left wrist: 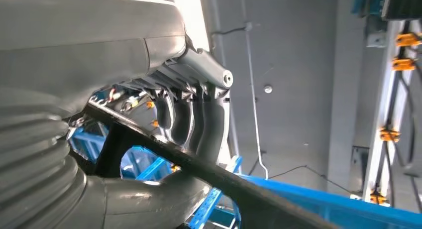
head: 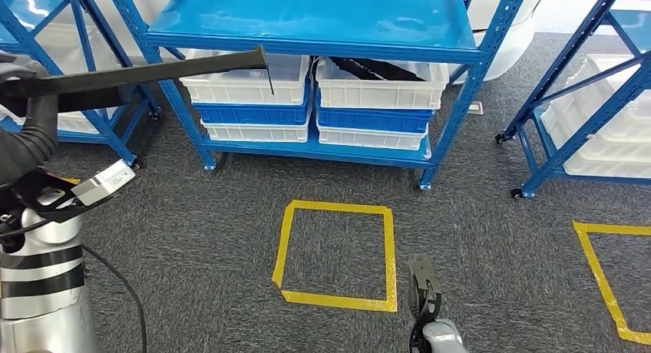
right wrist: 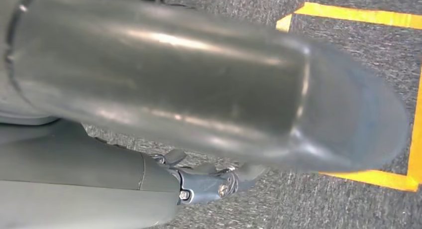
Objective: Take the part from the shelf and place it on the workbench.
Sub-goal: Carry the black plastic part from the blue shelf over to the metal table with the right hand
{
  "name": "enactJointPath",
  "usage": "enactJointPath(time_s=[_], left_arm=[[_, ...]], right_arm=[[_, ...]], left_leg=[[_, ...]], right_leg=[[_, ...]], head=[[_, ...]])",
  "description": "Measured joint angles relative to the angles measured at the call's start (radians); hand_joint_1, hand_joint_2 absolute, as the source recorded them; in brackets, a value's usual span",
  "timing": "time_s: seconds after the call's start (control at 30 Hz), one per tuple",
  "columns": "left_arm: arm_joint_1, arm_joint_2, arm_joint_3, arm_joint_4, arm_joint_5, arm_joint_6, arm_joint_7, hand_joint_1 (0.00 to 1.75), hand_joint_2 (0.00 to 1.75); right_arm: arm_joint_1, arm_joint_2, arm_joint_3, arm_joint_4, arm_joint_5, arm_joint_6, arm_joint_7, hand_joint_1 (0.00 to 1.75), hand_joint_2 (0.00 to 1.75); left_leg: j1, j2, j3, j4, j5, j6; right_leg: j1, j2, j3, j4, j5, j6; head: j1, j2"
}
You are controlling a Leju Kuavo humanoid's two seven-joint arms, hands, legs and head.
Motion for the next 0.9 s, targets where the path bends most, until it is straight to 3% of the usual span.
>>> enactJointPath(time_s=[0.07,0.1,0.13,0.2,0.27,0.33,0.4,0.43,0.5,0.57,0.6,0.63,0.67,0.73,0.8,0.83,0.9], left_arm=[[0.001,0.001,0.000,0.004,0.000,0.000,0.000,1.75,1.75],[0.001,0.001,0.000,0.006,0.000,0.000,0.000,1.75,1.75],[0.001,0.001,0.000,0.009,0.000,0.000,0.000,1.75,1.75],[-0.002,0.002,0.000,0.012,0.003,0.000,0.000,1.75,1.75],[-0.008,0.002,-0.001,0.014,0.005,0.000,0.000,1.75,1.75],[-0.013,0.004,-0.001,0.015,0.007,0.000,0.000,1.75,1.75],[-0.017,0.006,-0.002,0.016,0.007,0.000,0.000,1.75,1.75],[-0.019,0.007,-0.004,0.016,0.008,0.000,0.000,1.75,1.75],[-0.023,0.007,-0.007,0.017,0.011,0.000,0.000,1.75,1.75],[-0.026,0.007,-0.010,0.020,0.016,0.000,0.000,1.75,1.75],[-0.027,0.008,-0.012,0.021,0.019,0.000,0.000,1.75,1.75],[-0.028,0.008,-0.013,0.023,0.021,0.000,0.000,1.75,1.75],[-0.029,0.008,-0.014,0.025,0.022,0.000,0.000,1.75,1.75],[-0.033,0.008,-0.016,0.029,0.024,0.000,0.000,1.75,1.75],[-0.038,0.008,-0.018,0.031,0.025,0.000,0.000,1.75,1.75],[-0.040,0.009,-0.021,0.032,0.026,0.000,0.000,1.75,1.75],[-0.044,0.009,-0.025,0.033,0.029,0.000,0.000,1.75,1.75]], right_arm=[[0.000,0.001,0.000,0.000,-0.001,0.001,0.000,0.00,0.00],[0.000,0.001,0.000,0.001,-0.002,0.002,0.001,0.00,0.00],[0.000,0.001,0.000,0.002,-0.003,0.003,0.001,0.00,0.00],[0.000,0.001,0.000,0.003,-0.006,0.005,0.001,0.00,0.00],[0.000,0.001,0.000,0.003,-0.009,0.008,0.000,0.00,0.00],[0.000,0.001,0.000,0.003,-0.012,0.012,-0.001,0.00,0.00],[0.003,0.000,-0.001,0.004,-0.015,0.014,-0.002,0.00,0.00],[0.004,-0.001,-0.001,0.004,-0.016,0.015,-0.002,0.00,0.00],[0.006,-0.002,-0.002,0.005,-0.020,0.016,-0.002,0.00,0.00],[0.007,-0.002,-0.004,0.005,-0.025,0.018,-0.002,0.00,0.00],[0.009,-0.002,-0.006,0.005,-0.027,0.019,-0.002,0.00,0.00],[0.010,-0.003,-0.007,0.005,-0.028,0.021,-0.002,0.00,0.00],[0.010,-0.003,-0.008,0.005,-0.029,0.024,-0.002,0.00,0.00],[0.009,-0.005,-0.009,0.005,-0.031,0.029,-0.002,0.00,0.00],[0.008,-0.005,-0.010,0.004,-0.032,0.035,-0.002,0.00,0.00],[0.008,-0.006,-0.010,0.003,-0.033,0.037,-0.003,0.00,0.00],[0.009,-0.006,-0.010,0.003,-0.034,0.042,-0.004,0.00,0.00]], left_leg=[[0.000,-0.001,-0.029,0.143,-0.081,-0.002],[0.000,-0.001,-0.031,0.187,-0.091,-0.002],[0.000,0.000,-0.014,0.194,-0.083,-0.001],[0.001,-0.001,0.072,0.101,-0.044,0.003],[-0.003,-0.003,0.163,-0.026,-0.035,0.008],[-0.010,-0.005,0.190,-0.077,-0.044,0.013],[-0.012,-0.003,0.182,-0.089,-0.034,0.026],[-0.010,-0.001,0.177,-0.094,-0.026,0.036],[-0.006,0.003,0.159,-0.100,-0.006,0.055],[-0.007,0.004,0.133,-0.100,0.014,0.061],[-0.007,0.004,0.120,-0.100,0.023,0.060],[-0.007,0.004,0.108,-0.100,0.033,0.059],[-0.006,0.004,0.095,-0.100,0.043,0.057],[-0.006,0.004,0.073,-0.100,0.064,0.050],[-0.008,0.005,0.060,-0.102,0.086,0.039],[-0.008,0.005,0.057,-0.106,0.097,0.033],[-0.007,0.004,0.055,-0.115,0.113,0.021]], right_leg=[[0.005,-0.002,-0.015,0.002,0.014,-0.008],[0.007,-0.002,-0.023,0.003,0.020,-0.008],[0.008,-0.003,-0.031,0.005,0.025,-0.007],[0.008,-0.003,-0.042,0.010,0.032,-0.002],[0.011,-0.003,-0.053,0.015,0.039,0.007],[0.012,-0.003,-0.062,0.016,0.050,0.021],[0.012,-0.002,-0.073,0.020,0.055,0.036],[0.013,-0.001,-0.083,0.033,0.042,0.038],[0.014,0.000,-0.120,0.118,-0.025,0.032],[0.012,0.000,-0.158,0.247,-0.093,0.029],[0.010,0.000,-0.164,0.290,-0.105,0.033],[0.009,0.000,-0.157,0.304,-0.100,0.042],[0.008,0.000,-0.132,0.284,-0.081,0.052],[0.007,-0.001,-0.042,0.161,-0.048,0.061],[0.011,0.003,0.034,0.042,-0.047,0.049],[0.014,0.005,0.049,0.013,-0.052,0.041],[0.011,0.007,0.038,0.005,-0.038,0.026]], head=[[-0.002,0.000],[-0.002,0.000],[-0.002,0.000],[-0.002,0.000],[-0.001,0.000],[-0.001,0.000],[-0.001,0.000],[0.000,0.000],[0.006,0.000],[0.011,0.000],[0.012,0.000],[0.013,0.000],[0.013,0.000],[0.014,0.000],[0.011,0.000],[0.010,0.000],[0.010,0.000]])
